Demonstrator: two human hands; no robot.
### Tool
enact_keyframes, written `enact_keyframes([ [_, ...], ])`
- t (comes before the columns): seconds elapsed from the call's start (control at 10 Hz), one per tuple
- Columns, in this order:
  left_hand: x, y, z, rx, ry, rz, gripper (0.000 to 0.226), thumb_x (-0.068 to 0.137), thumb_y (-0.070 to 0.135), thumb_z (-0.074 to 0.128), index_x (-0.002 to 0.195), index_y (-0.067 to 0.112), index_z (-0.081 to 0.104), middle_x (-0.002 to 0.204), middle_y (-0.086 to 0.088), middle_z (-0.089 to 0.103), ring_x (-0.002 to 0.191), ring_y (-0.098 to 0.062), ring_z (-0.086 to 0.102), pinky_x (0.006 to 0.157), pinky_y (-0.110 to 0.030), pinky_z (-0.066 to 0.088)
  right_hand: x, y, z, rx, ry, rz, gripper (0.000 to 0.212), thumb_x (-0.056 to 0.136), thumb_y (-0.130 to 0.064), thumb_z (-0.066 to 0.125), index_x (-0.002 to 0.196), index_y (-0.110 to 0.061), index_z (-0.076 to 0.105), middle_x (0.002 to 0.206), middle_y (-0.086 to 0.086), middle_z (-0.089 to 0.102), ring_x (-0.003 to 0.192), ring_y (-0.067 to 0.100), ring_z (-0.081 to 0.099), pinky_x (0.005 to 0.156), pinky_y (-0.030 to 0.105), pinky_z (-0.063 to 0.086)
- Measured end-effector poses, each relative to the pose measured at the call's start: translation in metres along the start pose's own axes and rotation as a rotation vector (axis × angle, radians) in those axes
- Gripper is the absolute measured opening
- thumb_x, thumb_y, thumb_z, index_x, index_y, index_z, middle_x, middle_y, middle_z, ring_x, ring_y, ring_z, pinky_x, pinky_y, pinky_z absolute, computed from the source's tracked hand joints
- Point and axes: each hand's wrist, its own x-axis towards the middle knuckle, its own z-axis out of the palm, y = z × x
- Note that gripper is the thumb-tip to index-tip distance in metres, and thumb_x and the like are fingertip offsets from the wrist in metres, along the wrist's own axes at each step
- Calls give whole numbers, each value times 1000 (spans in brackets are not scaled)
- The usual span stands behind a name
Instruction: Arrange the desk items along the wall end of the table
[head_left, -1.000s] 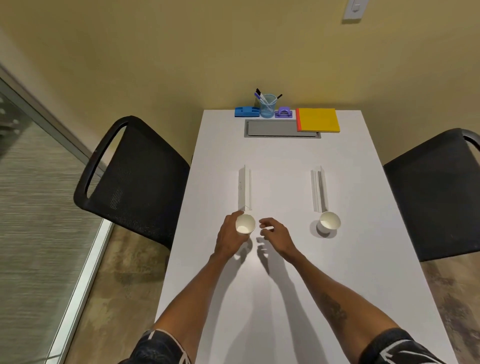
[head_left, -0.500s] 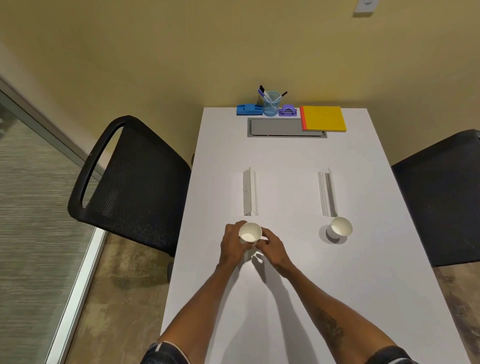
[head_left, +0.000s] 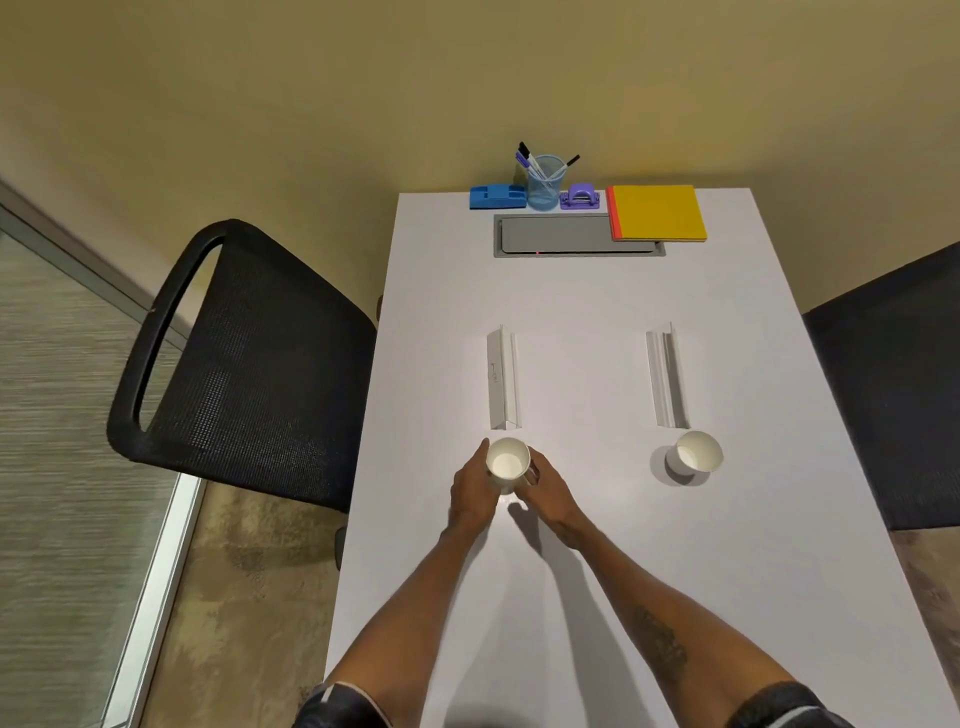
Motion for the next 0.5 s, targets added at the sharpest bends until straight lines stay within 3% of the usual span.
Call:
enact_keyframes([
  [0.2,7,-8,2,66,-16,60,66,95,9,62,154,11,32,153,-7,45,143,-25,43,116,-40,37,7,2,1,5,-2,23,62,85,7,51,141,-20,45,137,-3,57,126,15,55,101,38,50],
  [0.4,8,-4,-1,99,-72,78,79,93,3,62,158,12,18,152,-10,46,139,-29,46,112,-37,40,6,-3,-4,-6,7,37,51,89,-4,54,134,-27,48,139,0,57,127,20,56,96,36,51],
  [0.5,5,-3,-4,99,-55,61,83,95,14,61,159,13,8,161,-8,32,146,-28,36,118,-38,34,5,-4,-6,-83,44,102,67,92,-7,52,154,-14,27,158,4,36,146,22,36,118,41,35],
])
